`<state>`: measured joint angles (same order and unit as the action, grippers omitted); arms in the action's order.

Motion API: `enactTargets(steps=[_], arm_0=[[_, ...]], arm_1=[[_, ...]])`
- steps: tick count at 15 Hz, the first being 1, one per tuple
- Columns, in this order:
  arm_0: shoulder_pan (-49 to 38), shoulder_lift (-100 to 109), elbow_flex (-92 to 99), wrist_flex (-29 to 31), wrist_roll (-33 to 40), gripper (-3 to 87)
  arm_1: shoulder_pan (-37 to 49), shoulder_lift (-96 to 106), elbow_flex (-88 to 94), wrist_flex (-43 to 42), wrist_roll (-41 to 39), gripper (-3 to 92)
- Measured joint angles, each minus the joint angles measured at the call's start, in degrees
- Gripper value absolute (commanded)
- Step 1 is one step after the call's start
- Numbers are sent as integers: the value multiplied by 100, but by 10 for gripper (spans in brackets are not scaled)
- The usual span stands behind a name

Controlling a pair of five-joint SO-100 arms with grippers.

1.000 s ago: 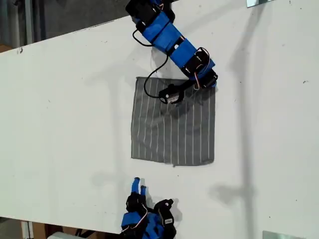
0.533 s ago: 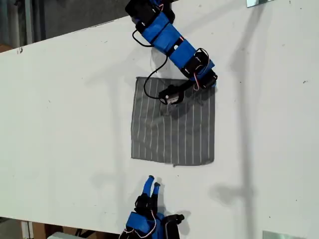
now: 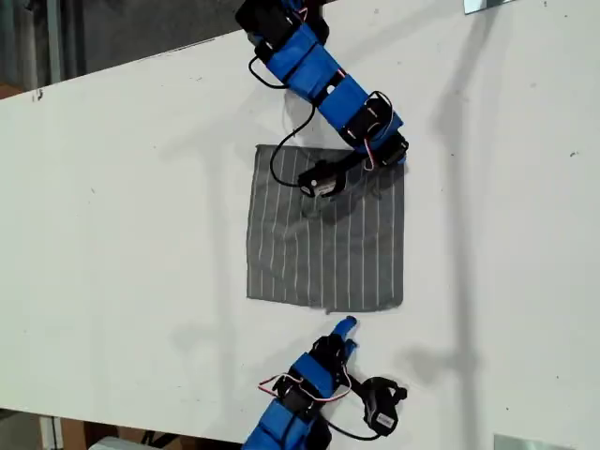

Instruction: Grasp corners of a square towel and fold twice.

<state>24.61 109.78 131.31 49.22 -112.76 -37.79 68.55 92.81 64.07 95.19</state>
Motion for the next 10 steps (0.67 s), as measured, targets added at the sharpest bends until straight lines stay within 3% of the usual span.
enactTargets(steps=[5, 8, 10], arm_0=[[167, -2619, -2197, 26, 105, 231], [246, -4017, -4342, 1248, 272, 235], [264, -4351, -5001, 1608, 352, 231]], arm_1=[[0, 0, -18, 62, 0, -1], [0, 0, -18, 62, 0, -1], [0, 0, -18, 62, 0, -1]])
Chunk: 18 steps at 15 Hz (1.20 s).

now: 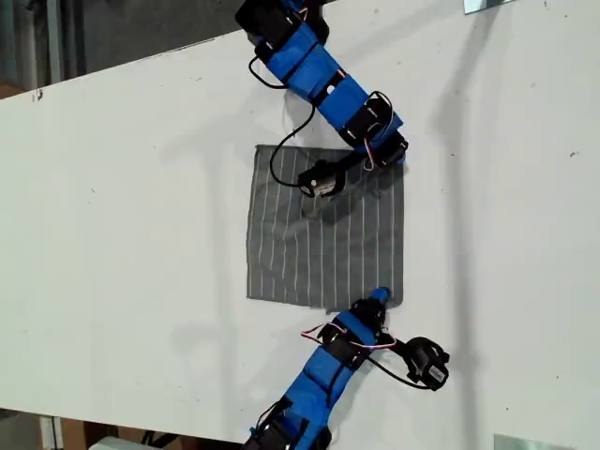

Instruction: Grasp corners of a square towel and fold twice.

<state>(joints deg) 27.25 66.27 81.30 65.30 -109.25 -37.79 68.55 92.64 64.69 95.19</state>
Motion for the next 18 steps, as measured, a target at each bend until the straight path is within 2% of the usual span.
enactTargets(steps=[6, 7, 9, 14, 16, 18], arm_0=[[202, -721, -536, -88, -211, 224], [229, -721, -536, -88, -272, 174], [237, -756, -545, -97, -316, -1], [378, -835, -554, -264, -729, -1], [387, -888, -782, 18, -747, -1], [404, -993, -1547, 791, -729, -1]], arm_1=[[0, 0, 0, 9, 0, -1], [0, 0, 0, 18, 0, -1], [0, 0, -18, 88, 0, -1], [44, -26, -193, 299, 0, -1], [44, -44, -483, 650, 0, -1], [53, -44, -923, 1046, -18, -1]])
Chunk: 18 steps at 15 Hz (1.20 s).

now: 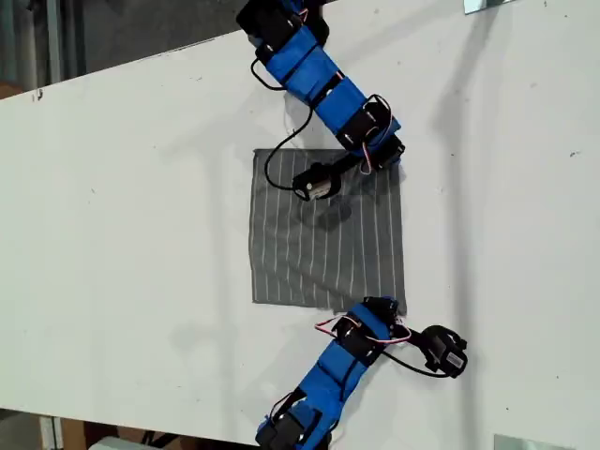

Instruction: Grasp corners of a square towel and fold twice.

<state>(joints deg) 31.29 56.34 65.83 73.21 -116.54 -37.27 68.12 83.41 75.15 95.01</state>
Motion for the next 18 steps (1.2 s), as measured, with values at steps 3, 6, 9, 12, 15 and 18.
enactTargets(steps=[3, 6, 9, 12, 15, 18], arm_0=[[0, -44, -1151, 1072, 167, -1], [-105, 79, -1424, 1477, 580, -1], [-466, 580, -1424, 1784, 1397, -1], [-1283, 1362, -1424, 1960, 2391, -1], [-2180, 2180, -1222, 2092, 3138, -1], [-3208, 3032, -88, 2030, 3647, -1]], arm_1=[[0, 18, -615, 765, 167, -1], [141, 334, -703, 1213, 431, -1], [686, 703, -765, 1600, 264, -1], [1283, 1371, -703, 1687, -141, -1], [2021, 2030, -255, 1705, -501, -1], [2865, 2900, 703, 1433, -782, -1]])
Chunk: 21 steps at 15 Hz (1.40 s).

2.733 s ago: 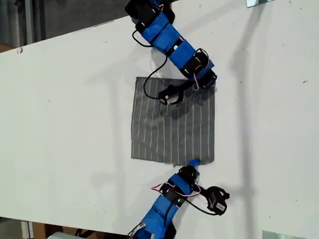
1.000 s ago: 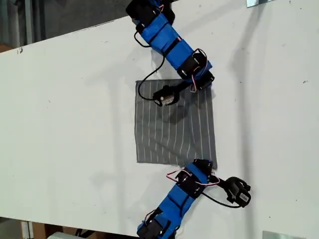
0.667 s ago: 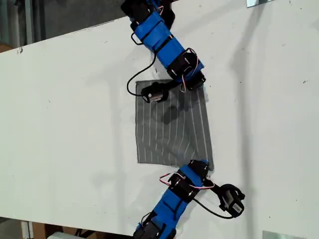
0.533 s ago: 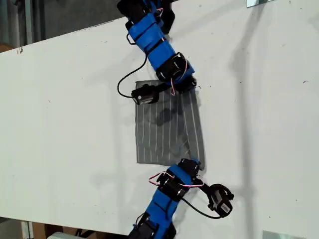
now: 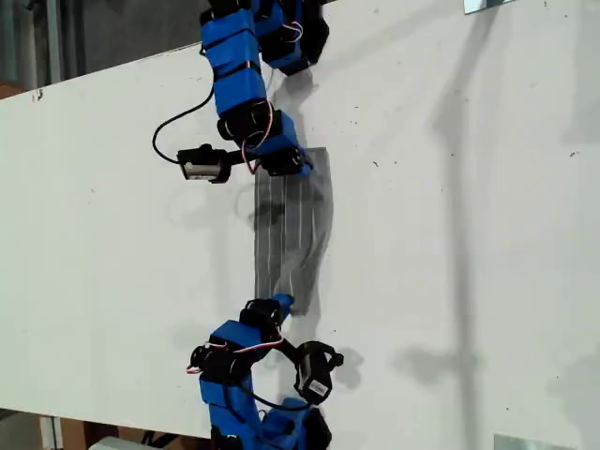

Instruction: Grasp corners of a square towel and fold twice.

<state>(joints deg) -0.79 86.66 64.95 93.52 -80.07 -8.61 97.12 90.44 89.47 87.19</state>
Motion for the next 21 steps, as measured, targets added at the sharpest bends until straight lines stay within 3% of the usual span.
enactTargets(steps=[7, 13, 17, 21], arm_0=[[-1397, 1793, 3762, -1828, 492, -1], [-2373, 686, 4008, -2707, 1292, -1], [-2285, 299, 3718, -2681, 1222, -1], [-1556, 949, 3595, -2030, 826, -1]], arm_1=[[1758, 888, 1960, -1239, -571, -1], [2909, 844, 2892, -1916, -1266, -1], [2795, 1028, 2944, -1767, -1274, -1], [1916, 1503, 3050, -1107, -958, -1]])
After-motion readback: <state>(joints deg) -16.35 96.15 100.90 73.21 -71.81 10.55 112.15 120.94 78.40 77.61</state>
